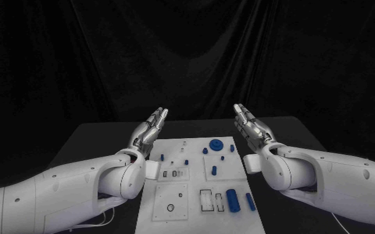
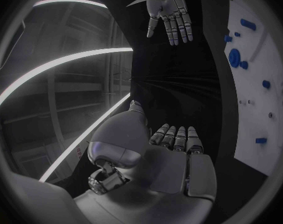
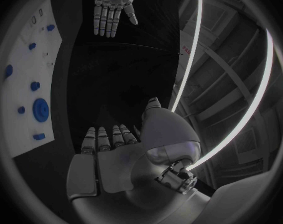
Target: Assemble the parts on the task board
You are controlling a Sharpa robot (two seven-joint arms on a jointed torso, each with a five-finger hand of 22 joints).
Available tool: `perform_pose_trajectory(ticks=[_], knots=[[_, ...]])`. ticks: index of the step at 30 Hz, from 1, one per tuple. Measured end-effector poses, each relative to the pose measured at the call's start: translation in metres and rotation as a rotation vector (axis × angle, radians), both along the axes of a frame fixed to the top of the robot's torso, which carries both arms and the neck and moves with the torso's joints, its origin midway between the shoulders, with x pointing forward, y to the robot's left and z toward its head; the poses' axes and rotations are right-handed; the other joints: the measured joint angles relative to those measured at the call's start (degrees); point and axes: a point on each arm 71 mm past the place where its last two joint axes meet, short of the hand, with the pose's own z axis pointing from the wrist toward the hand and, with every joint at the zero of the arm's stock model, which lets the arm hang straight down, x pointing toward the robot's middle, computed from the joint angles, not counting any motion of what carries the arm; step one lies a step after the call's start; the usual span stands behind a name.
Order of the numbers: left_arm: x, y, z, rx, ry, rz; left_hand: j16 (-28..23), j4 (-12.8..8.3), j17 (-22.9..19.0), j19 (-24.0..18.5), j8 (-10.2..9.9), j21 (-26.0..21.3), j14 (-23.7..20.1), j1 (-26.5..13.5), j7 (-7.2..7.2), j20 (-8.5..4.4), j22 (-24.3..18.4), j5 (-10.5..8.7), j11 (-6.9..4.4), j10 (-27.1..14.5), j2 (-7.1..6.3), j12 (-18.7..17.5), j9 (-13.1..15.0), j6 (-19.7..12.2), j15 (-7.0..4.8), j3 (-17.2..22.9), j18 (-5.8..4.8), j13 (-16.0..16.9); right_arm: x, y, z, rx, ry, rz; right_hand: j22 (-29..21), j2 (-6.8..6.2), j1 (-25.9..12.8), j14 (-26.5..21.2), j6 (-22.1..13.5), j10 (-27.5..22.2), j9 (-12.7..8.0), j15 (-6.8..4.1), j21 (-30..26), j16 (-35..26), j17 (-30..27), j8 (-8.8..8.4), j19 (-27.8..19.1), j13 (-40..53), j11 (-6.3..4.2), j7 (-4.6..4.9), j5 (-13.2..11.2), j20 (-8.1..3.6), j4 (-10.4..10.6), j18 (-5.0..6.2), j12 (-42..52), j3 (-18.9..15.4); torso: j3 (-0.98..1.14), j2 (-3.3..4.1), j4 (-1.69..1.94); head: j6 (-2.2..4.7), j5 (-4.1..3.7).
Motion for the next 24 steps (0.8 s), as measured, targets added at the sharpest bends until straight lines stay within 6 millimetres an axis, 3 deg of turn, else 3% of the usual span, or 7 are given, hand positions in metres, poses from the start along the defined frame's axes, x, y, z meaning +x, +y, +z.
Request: perform_pose_trajectory(ticks=[3, 7, 9, 14, 17, 19, 24], knots=[[-0.002, -0.001, -0.001, -0.048, 0.001, -0.047, 0.0, 0.5, 0.0, 0.0, 0.0, 0.0, 0.0, 2.5, -0.52, 0.0, 0.0, 0.0, -0.95, 0.0, 0.01, 0.0, 0.1, 0.9, 0.0, -0.5, 1.35, 0.0, -0.001, 0.0, -0.002, 0.049, 0.031, 0.029, 0.0, -0.05, 0.5, 0.0, 0.0, 0.0, 0.0, 0.0, 0.0, 0.0, 0.0, 0.0, 0.0, 0.0, 0.0, 0.0, 0.0, 0.0, 0.1, -0.01, 0.0, -0.1, -0.01, 0.0, 0.0, 0.0, 0.0], [-0.004, -0.003, -0.001, -0.104, -0.001, -0.093, 0.0, 0.6, 0.0, 0.0, 0.0, 0.0, 0.0, 3.1, -0.91, 0.0, 0.0, 0.0, -0.99, 0.0, -0.21, 0.0, 0.2, 1.3, 0.0, -0.6, 1.32, 0.0, -0.002, 0.0, -0.002, 0.102, 0.057, 0.054, 0.0, -0.43, 0.9, 0.0, 0.2, 0.0, 0.0, 0.0, 0.0, 0.0, 0.0, 0.0, 0.0, 0.0, 0.26, 0.45, 0.0, 0.0, 0.1, -0.01, 0.0, -0.1, -0.01, -0.01, 0.0, -0.01, 0.0], [-0.004, -0.003, 0.0, -0.128, -0.002, -0.108, 0.0, 0.6, 0.0, 0.0, 0.0, 0.0, 0.0, 3.4, -1.47, 0.0, 0.0, 0.0, -0.99, 0.0, -0.38, 0.0, 0.1, 0.8, 0.0, -0.6, 2.21, 0.0, -0.002, 0.0, -0.002, 0.123, 0.065, 0.062, 0.0, -0.66, 1.1, 0.0, 0.2, 0.0, 0.0, 0.0, 0.0, 0.0, 0.0, 0.0, 0.0, 0.0, 0.65, 0.66, 0.0, 0.0, 0.1, 0.52, 0.0, -0.1, -0.01, -0.01, 0.01, -0.04, 0.0], [0.006, 0.009, -0.003, -0.136, -0.031, -0.123, 0.0, 0.6, 0.0, 0.0, 0.0, 0.0, 0.0, 4.0, -2.52, 0.02, 0.0, 0.0, -0.99, 0.0, -0.47, 0.0, 0.0, -0.1, 0.01, -0.6, 3.12, 0.0, 0.005, -0.022, -0.004, 0.138, 0.066, 0.059, 0.0, -1.02, 1.4, 0.0, 0.4, 0.0, 0.0, 0.01, 0.0, 0.0, 0.0, 0.0, 0.0, 0.0, 2.7, 2.48, 0.0, 0.0, 0.1, 0.9, 0.0, -0.1, -0.04, 0.03, 0.01, -2.14, 0.16], [0.007, 0.01, -0.002, -0.127, -0.054, -0.153, 0.0, 0.6, 0.0, -0.1, 0.0, 0.0, 0.0, 4.6, -2.89, 0.78, 0.0, 0.0, -1.0, 0.0, -0.53, 0.0, 0.0, -0.2, 0.01, -0.6, 3.76, 0.0, 0.005, -0.025, -0.003, 0.147, 0.064, 0.079, 0.0, -1.25, 1.7, 0.0, 0.5, 0.0, 0.0, 0.0, 0.0, 0.0, 0.0, 0.0, 0.0, 0.0, 4.42, 3.39, 0.0, 2.26, 0.1, 0.91, 0.0, 0.5, -0.05, 0.18, 0.05, -2.83, 0.05], [0.007, 0.01, -0.001, -0.114, -0.071, -0.169, 0.0, 0.6, 0.0, 0.1, 0.0, 0.0, 0.0, 4.8, -3.07, 0.96, 0.0, -0.2, -0.99, 0.0, -0.73, 0.0, 0.0, 0.0, 0.01, -0.6, 4.01, 0.0, 0.004, -0.026, -0.003, 0.149, 0.061, 0.093, 0.0, -1.25, 1.7, 0.0, 0.6, 0.0, 0.0, 0.01, 0.0, 0.0, 0.0, 0.0, 0.0, 0.0, 4.97, 3.76, 0.0, 3.12, 0.2, 1.8, 0.0, 0.5, -0.08, 0.3, 0.1, -3.21, -0.03], [0.006, 0.014, 0.001, -0.072, -0.11, -0.199, 0.0, 0.6, 0.0, -0.1, 0.0, 0.0, 0.0, 5.4, -3.07, 1.16, 0.0, -0.26, -0.99, 0.0, -0.6, 0.0, 0.0, 0.0, 0.01, -0.6, 4.01, 0.0, 0.006, -0.035, 0.006, 0.131, 0.028, 0.119, 0.0, -1.73, 2.2, 0.0, 0.8, 0.0, 0.1, 0.01, 0.0, 0.0, 0.0, 0.0, 0.0, 0.0, 5.82, 4.67, 0.0, 5.38, 0.1, 1.81, 0.0, 1.0, -0.08, 0.75, 0.36, -4.03, -0.23]])
